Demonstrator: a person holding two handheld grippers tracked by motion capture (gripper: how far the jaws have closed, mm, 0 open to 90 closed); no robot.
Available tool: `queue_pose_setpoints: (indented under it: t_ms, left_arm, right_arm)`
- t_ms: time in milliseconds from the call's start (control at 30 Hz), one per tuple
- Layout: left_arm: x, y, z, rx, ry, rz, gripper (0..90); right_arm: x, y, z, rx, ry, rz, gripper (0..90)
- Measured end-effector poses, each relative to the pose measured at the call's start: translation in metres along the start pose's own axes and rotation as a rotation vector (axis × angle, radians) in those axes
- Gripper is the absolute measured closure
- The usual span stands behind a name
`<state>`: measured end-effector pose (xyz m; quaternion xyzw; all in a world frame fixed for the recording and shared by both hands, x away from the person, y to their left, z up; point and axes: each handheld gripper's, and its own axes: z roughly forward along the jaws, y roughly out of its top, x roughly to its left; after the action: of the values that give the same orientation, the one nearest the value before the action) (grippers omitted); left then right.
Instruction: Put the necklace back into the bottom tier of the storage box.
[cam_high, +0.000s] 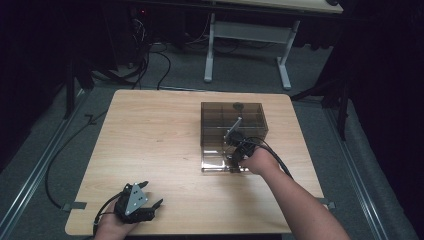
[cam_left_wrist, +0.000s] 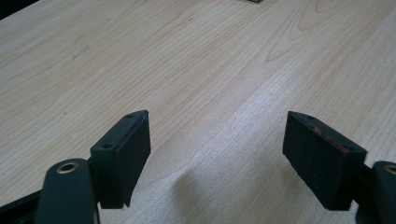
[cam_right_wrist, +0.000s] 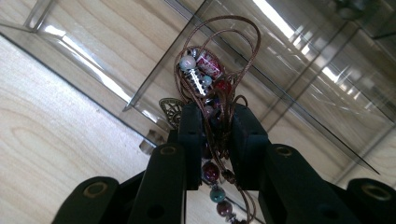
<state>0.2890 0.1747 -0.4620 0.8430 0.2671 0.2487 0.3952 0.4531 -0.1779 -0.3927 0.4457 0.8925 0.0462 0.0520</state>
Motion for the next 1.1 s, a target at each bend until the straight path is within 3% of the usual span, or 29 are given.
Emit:
queue_pose_setpoints:
  t_ms: [133,167,200,267,433,500,567,600,633,733,833,867,900,933,1100]
  left_arm:
    - [0.0,0.0,0.0,0.003,-0.002,0.001,23.6]
    - [0.0,0.0,0.0,0.003,-0.002,0.001,23.6]
    - [0.0,0.0,0.0,0.003,-0.002,0.0,23.6]
    - [0.0,0.0,0.0,0.005,-0.003,0.0,23.6]
    - [0.0,0.0,0.0,0.005,-0.002,0.0,23.6]
    - [0.0,0.0,0.0,0.006,-0.002,0.001,23.6]
    - [0.0,0.0,0.0,0.006,-0.002,0.001,23.6]
    - [0.0,0.0,0.0,0.006,-0.002,0.002,23.6]
    - [0.0,0.0,0.0,0.005,-0.002,0.002,23.6]
    - [0.0,0.0,0.0,0.006,-0.003,0.002,23.6]
    - [0.0,0.0,0.0,0.007,-0.004,0.002,23.6]
    - [0.0,0.0,0.0,0.007,-0.004,0.003,23.6]
    - [0.0,0.0,0.0,0.008,-0.003,0.003,23.6]
    - [0.0,0.0,0.0,0.009,-0.003,0.004,23.6]
    - [0.0,0.001,0.001,0.013,-0.002,0.008,23.7]
  right_arm:
    - [0.002,0.002,0.006,-0.002,0.004,0.005,76.9]
    - [0.003,0.003,0.008,0.008,0.01,0.025,76.9]
    - [0.002,0.003,0.01,-0.001,0.01,0.001,76.9]
    - [0.002,0.003,0.014,-0.003,0.014,0.007,76.8]
    - [0.003,0.006,0.016,-0.013,0.015,0.047,76.7]
    - [0.002,0.007,0.017,-0.021,0.012,0.036,76.7]
    - [0.003,0.008,0.018,-0.02,0.009,0.06,76.7]
    - [0.001,0.009,0.019,-0.029,0.006,0.045,76.7]
    - [0.002,0.009,0.019,-0.022,0.008,0.069,76.6]
    - [0.0,0.01,0.02,-0.027,0.006,0.055,76.3]
    - [0.001,0.01,0.018,-0.01,0.019,0.078,74.3]
    - [0.0,0.009,0.018,-0.013,0.016,0.057,72.4]
    - [0.001,0.008,0.016,-0.009,0.019,0.087,70.8]
    - [-0.001,0.007,0.014,-0.021,0.022,0.066,69.5]
    - [-0.008,0.005,-0.002,-0.074,0.039,0.12,62.2]
